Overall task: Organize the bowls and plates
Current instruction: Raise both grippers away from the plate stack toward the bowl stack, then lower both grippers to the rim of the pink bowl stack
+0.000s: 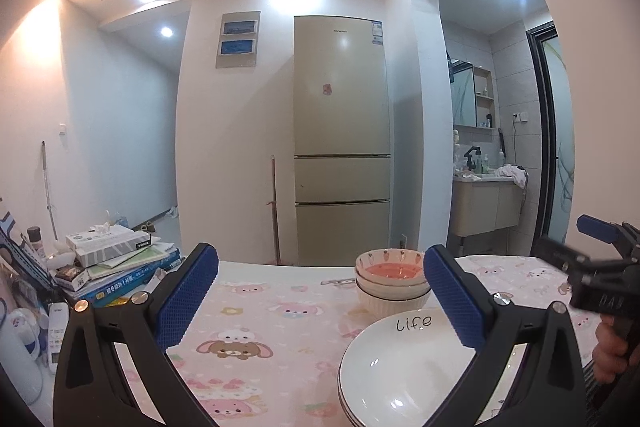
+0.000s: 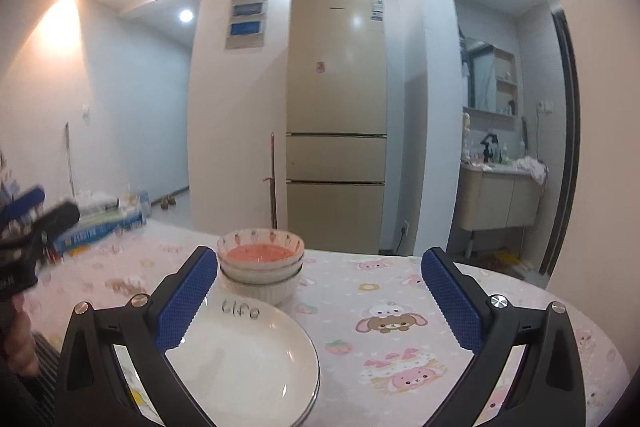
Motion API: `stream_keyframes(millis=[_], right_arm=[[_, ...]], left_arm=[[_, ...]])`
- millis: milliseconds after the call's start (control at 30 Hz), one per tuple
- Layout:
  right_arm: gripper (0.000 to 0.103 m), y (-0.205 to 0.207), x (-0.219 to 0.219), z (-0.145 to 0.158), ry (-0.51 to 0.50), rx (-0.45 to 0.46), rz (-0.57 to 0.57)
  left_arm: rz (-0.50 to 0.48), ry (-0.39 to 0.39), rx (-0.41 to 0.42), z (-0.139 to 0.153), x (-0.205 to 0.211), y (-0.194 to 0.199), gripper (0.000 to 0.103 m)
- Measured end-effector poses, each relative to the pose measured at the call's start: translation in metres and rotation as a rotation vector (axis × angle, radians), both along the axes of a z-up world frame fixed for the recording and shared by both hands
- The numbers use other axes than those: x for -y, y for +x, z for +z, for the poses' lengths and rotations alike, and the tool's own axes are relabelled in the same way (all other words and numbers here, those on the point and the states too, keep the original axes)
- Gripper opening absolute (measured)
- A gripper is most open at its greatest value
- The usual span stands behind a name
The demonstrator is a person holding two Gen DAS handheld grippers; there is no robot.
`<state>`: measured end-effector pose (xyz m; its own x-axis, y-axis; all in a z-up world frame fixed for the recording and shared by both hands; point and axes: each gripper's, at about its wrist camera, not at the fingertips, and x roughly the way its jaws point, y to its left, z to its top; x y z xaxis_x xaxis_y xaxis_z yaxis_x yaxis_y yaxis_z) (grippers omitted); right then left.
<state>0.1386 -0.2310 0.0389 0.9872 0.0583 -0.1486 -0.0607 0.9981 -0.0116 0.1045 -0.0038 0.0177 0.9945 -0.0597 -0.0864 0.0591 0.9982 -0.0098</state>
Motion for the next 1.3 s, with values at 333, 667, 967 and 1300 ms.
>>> stream_keyframes(millis=[333,667,967,1300], right_arm=[[0.103,-0.014,0.009,0.117,0.054,0.186,-0.006],[0.103,0.014,0.011,0.182,0.118,0.246,-0.103],[0.103,0.060,0.027,0.150,0.179,0.162,-0.087],[0.103,0.142,0.025,0.097,0.175,-0.086,-0.083]], left_arm=[[-0.004,-0.003,0.201,0.092,0.004,-0.022,0.103],[0.039,-0.021,0.256,0.170,0.025,0.017,0.103],[0.015,0.033,0.268,0.164,0.044,0.040,0.103],[0.000,0.037,0.061,0.105,0.041,0.109,0.103]])
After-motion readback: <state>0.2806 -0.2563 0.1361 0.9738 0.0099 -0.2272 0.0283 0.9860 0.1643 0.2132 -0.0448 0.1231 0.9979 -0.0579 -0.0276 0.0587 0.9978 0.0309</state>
